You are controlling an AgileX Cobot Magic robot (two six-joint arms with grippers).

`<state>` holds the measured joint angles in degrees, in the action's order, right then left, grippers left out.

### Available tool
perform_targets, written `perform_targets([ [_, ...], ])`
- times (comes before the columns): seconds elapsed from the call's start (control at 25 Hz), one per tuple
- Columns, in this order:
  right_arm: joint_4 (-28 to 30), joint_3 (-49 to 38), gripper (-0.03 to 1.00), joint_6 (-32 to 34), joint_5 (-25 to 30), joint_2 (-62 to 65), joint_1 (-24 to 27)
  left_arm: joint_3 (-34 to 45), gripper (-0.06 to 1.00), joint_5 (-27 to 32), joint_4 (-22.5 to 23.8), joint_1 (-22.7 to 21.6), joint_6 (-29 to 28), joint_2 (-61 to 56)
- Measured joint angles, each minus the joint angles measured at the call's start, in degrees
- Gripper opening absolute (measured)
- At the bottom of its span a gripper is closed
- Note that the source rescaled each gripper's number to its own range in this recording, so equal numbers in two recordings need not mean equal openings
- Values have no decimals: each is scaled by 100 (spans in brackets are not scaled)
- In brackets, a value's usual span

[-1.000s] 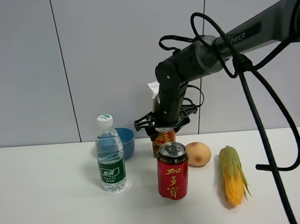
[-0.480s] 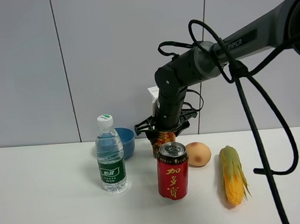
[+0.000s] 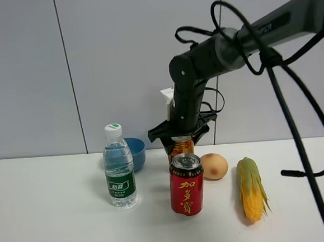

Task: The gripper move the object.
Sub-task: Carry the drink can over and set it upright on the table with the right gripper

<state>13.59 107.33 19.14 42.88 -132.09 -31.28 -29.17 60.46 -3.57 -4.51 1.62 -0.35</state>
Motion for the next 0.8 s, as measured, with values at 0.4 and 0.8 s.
perform_targets([
  [0.4,-167,0,0,-637,627,1425,0,0,100,0,0,0,5,0],
  [0.8,-187,0,0,-913,1708,2371,0,0,100,0,0,0,0,0],
])
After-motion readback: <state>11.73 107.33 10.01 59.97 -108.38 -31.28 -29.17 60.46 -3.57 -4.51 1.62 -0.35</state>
